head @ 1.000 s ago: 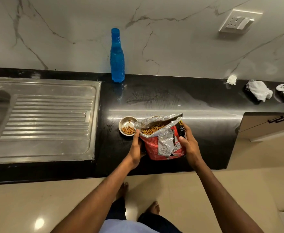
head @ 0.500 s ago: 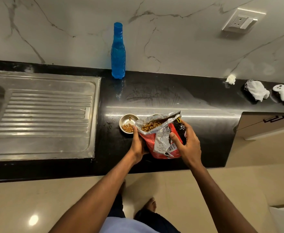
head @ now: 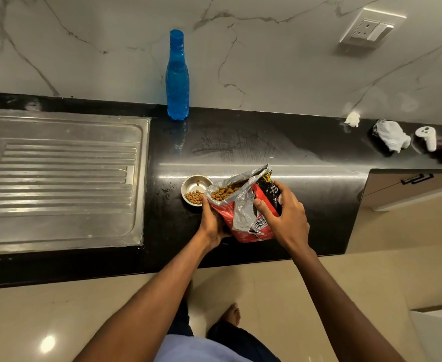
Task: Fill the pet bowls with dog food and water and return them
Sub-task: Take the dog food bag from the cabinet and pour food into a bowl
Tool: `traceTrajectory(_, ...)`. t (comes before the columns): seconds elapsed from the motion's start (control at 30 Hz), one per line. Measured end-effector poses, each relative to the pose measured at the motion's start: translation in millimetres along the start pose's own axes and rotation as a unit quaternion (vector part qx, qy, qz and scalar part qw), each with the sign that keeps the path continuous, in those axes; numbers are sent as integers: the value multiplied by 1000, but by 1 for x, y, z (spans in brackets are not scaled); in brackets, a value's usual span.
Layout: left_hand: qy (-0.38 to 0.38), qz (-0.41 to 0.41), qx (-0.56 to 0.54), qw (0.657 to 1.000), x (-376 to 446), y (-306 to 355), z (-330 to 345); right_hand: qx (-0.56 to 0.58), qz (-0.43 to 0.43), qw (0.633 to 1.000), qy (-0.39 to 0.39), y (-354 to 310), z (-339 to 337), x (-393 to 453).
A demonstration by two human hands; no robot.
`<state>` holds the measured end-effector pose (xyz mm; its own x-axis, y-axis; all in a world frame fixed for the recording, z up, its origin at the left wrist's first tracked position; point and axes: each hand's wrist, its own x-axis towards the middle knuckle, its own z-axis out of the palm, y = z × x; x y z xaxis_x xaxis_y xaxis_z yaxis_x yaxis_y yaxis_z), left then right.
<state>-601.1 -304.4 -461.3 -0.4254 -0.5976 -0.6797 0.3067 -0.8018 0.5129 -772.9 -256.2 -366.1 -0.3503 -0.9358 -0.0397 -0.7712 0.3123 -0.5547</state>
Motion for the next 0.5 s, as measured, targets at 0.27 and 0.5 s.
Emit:
traceTrajectory(0.27,-6,-17,-15,1000,6,0,-7,-38,-1,999,2,-17,3,1)
traceTrajectory(0.5,-5,-29,-17,999,10,2,-10,-58,-1,998,-1,-24,4,2)
